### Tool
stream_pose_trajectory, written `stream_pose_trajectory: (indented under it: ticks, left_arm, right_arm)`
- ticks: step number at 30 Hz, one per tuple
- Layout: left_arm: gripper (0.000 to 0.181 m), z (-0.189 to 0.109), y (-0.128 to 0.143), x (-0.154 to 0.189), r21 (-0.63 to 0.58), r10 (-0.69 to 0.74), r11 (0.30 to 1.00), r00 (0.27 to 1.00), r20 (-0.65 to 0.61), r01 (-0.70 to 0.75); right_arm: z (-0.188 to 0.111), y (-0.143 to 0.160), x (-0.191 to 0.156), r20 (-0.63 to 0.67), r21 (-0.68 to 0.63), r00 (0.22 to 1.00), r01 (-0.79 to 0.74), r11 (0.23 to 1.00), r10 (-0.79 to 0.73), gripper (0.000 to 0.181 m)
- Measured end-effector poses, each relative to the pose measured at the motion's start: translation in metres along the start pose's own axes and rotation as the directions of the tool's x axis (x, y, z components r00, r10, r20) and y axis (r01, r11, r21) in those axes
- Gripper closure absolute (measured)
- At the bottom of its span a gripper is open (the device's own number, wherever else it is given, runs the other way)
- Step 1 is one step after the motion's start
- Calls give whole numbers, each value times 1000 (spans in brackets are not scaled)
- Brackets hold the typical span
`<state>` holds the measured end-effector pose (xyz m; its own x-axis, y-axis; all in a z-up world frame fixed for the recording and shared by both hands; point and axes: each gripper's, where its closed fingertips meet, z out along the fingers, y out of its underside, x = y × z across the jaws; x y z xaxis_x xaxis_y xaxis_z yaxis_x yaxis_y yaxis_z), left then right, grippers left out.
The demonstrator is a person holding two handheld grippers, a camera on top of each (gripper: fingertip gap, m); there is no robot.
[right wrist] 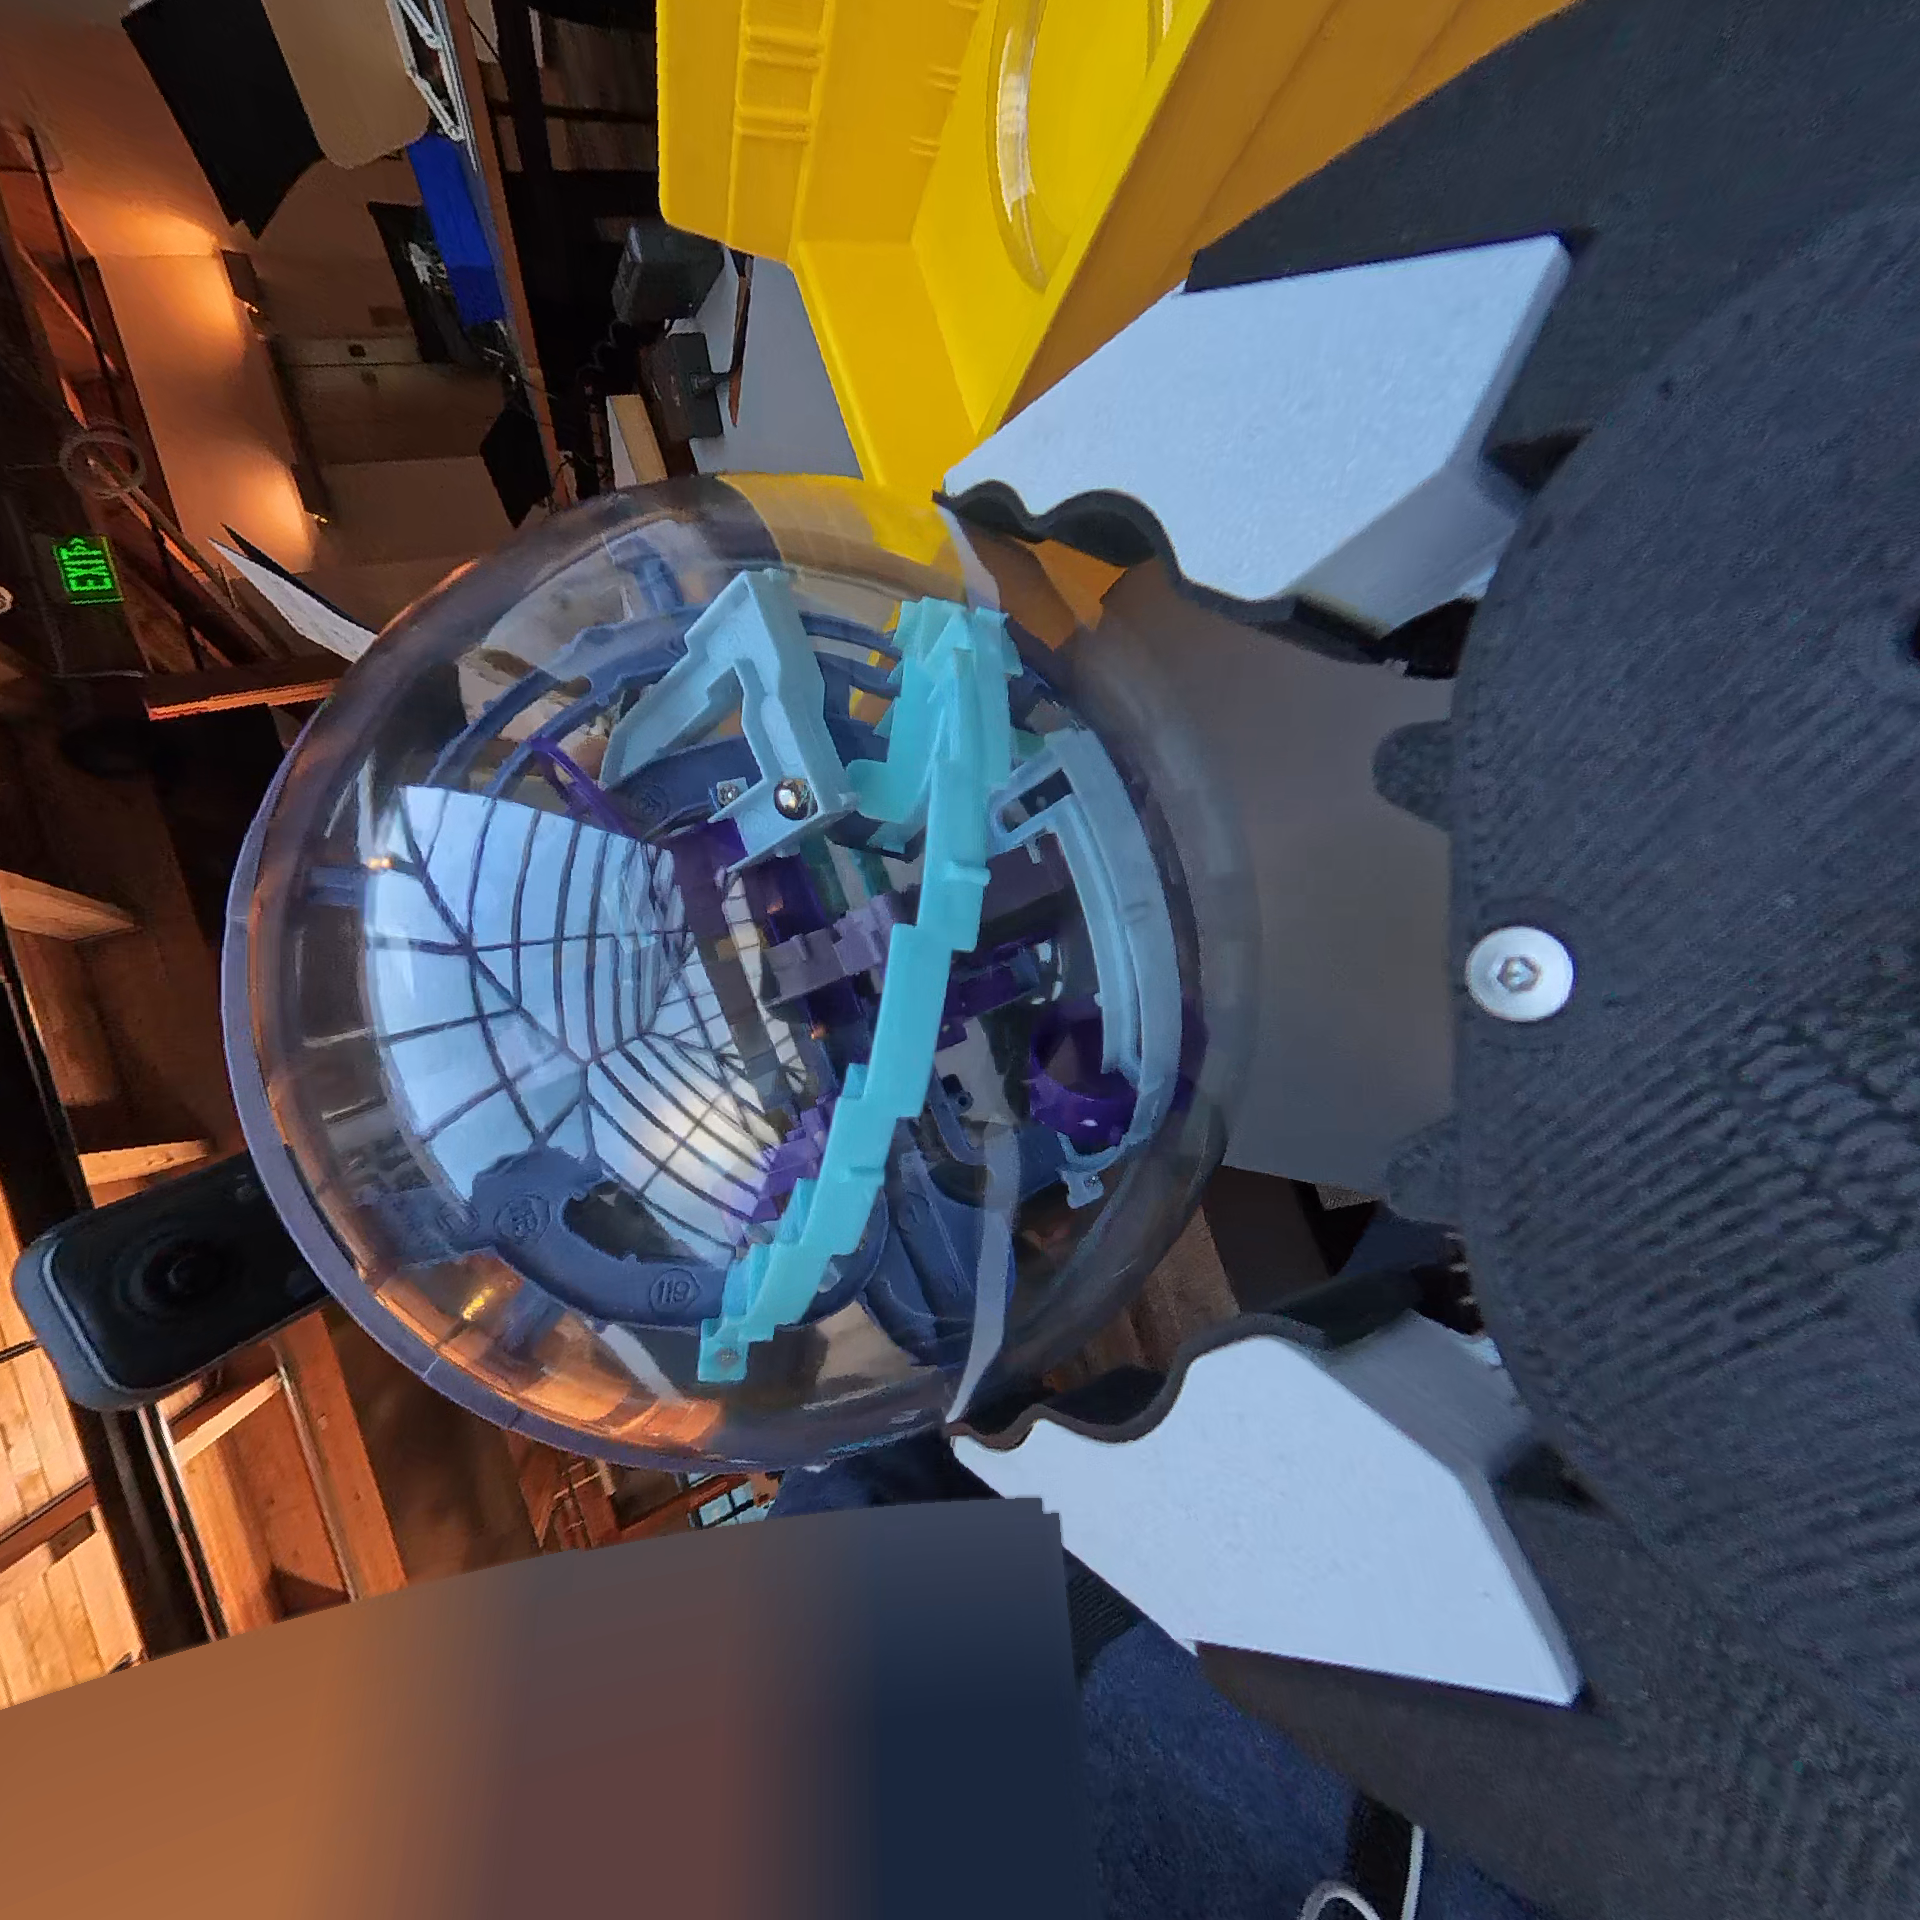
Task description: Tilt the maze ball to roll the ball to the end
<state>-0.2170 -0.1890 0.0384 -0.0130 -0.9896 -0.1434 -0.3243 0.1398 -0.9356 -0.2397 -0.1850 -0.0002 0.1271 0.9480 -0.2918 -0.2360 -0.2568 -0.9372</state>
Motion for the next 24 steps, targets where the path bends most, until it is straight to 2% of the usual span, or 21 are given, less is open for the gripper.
stream_pose_trajectory:
  ticks: [12, 18, 21, 24]
  left_arm:
    - [22, -1, -3, 11, -69, 175, 982, 983, -55, -178]
    - [23, 0, -13, 20, -48, 230, 971, 969, -88, -235]
    - [27, -1, -18, 23, -37, 246, 968, 964, -100, -250]
    - [27, 0, -26, 23, 16, 243, 970, 966, -84, -243]
  right_arm:
    - [4, 7, -2, -25, -70, 989, 145, 987, -147, 23]
    - [7, 9, -8, -13, -81, 981, 192, 978, -193, 23]
    - [6, 8, -6, -51, -83, 957, 282, 956, -286, 23]
    - [2, -4, -10, -51, -19, 956, 287, 958, -288, 23]
